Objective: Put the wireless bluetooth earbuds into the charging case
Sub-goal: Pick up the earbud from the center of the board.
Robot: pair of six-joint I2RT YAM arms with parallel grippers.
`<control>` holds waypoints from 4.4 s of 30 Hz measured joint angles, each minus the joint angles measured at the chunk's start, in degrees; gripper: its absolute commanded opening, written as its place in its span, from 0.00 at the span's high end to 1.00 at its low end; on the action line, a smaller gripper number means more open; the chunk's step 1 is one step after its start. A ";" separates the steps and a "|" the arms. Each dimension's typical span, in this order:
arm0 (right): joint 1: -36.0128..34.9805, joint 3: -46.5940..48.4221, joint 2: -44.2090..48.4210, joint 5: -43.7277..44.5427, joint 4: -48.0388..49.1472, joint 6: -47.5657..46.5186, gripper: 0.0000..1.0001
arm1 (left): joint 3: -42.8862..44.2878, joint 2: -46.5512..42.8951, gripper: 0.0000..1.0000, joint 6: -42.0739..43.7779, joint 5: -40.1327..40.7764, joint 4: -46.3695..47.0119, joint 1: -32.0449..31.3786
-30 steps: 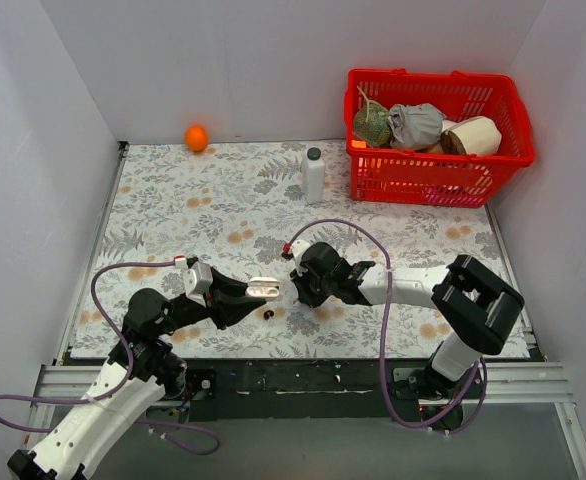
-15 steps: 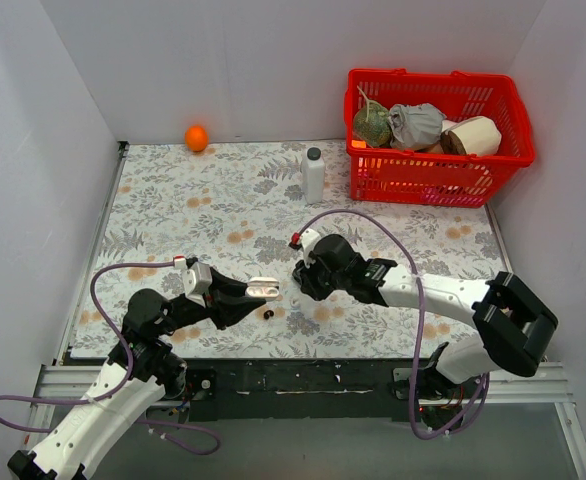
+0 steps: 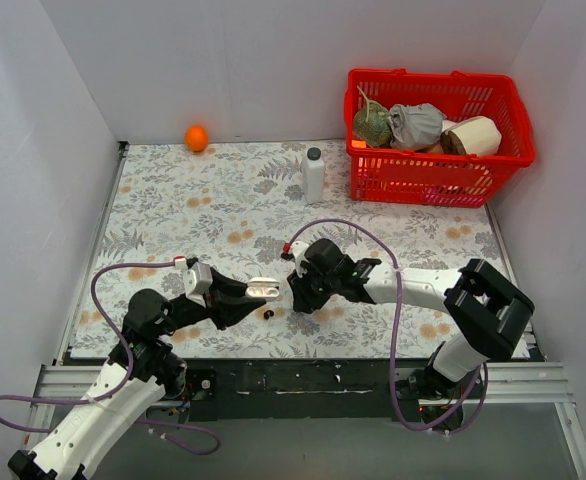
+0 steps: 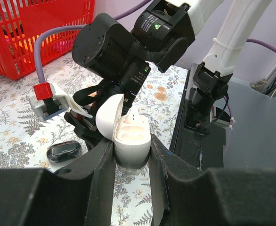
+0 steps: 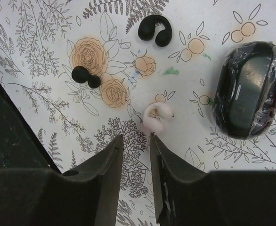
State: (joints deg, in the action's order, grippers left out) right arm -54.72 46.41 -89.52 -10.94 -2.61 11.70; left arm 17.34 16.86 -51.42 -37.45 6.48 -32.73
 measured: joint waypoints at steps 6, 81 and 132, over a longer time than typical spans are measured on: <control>0.00 0.24 0.00 -0.39 0.46 0.52 0.62 | 0.00 0.02 1.00 -0.02 0.00 0.02 0.00; -2.19 3.91 -4.70 6.40 -0.26 1.46 0.55 | -0.04 0.28 1.00 -0.02 0.00 0.02 0.00; -2.82 5.27 -5.57 6.29 -0.57 1.92 0.58 | -0.07 0.28 1.00 -0.04 -0.02 0.07 0.00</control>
State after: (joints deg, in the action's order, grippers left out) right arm -57.54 51.68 -95.09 -4.64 -3.18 13.63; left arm 17.28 17.15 -51.46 -37.47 6.55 -32.73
